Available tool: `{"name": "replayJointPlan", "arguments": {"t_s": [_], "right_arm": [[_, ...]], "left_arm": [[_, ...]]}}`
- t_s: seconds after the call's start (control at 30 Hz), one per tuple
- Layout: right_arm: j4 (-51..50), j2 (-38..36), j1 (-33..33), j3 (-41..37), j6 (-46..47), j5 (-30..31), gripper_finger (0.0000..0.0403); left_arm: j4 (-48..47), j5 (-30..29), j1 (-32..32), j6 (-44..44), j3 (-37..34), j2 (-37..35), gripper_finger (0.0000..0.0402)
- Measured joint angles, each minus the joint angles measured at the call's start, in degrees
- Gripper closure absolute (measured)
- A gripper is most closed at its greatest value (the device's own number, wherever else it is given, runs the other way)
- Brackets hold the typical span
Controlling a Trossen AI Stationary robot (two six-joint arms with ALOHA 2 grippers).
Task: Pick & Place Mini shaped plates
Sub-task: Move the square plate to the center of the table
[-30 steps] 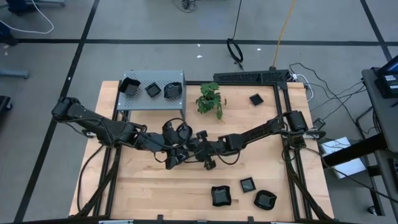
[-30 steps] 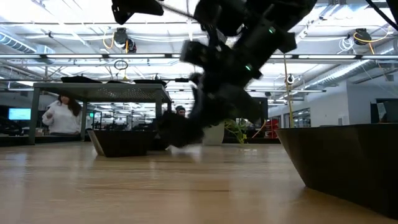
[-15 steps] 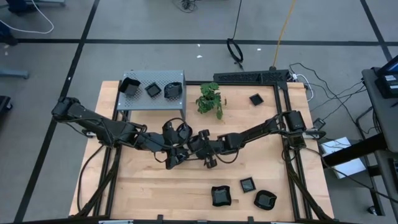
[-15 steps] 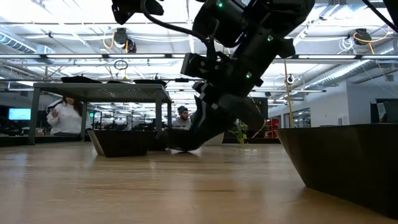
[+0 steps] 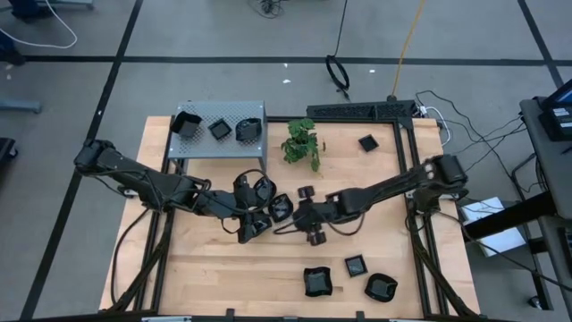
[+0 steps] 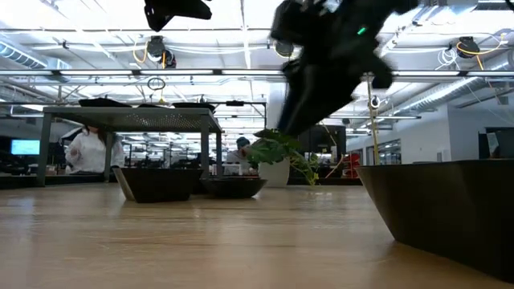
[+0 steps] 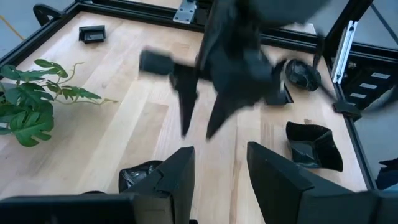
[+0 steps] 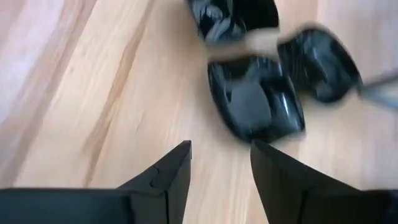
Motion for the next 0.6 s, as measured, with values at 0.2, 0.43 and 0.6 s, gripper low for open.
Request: {"name": "replayJointPlan", "arguments": {"t_s": [0.2,0.43,0.6], "right_arm": [[-6.3,-11.0,0.1,-7.7,6.4,0.3,0.026],[-5.0,-25.6,-4.4,-25.0,14.7,16.5,0.025],[1.4,-31.5,-14.0,-33.6,22.0,22.3,0.0237]], "left_arm": [[0.0,0.0,0.0,0.0,0.0,0.0,0.0252],[0.0,0.0,0.0,0.1,0.0,0.0,0.0252],[0.0,0.0,0.0,0.1,0.0,0.0,0.0252]]}}
